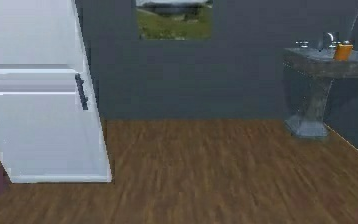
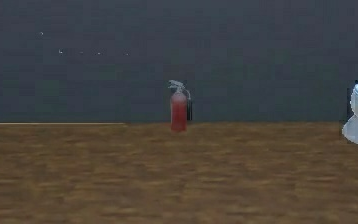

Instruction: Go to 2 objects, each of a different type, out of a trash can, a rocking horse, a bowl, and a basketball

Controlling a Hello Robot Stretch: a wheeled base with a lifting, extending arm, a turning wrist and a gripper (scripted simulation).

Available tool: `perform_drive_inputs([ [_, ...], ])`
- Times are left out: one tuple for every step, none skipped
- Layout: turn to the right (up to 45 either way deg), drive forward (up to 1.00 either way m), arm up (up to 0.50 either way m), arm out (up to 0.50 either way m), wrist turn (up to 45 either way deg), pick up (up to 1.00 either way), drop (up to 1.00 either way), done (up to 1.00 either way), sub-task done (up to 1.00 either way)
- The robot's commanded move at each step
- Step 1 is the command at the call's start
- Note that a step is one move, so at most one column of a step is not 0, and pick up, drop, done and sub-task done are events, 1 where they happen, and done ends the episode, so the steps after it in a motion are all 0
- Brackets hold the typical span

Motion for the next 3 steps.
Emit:
perform_drive_inputs([
  [-36.0,0.0,0.0,0.0,0.0,0.0,0.0,0.0,0.0],
  [0.0,0.65,0.0,0.0,0.0,0.0,0.0,0.0,0.0],
  [-45.0,0.0,0.0,0.0,0.0,0.0,0.0,0.0,0.0],
])
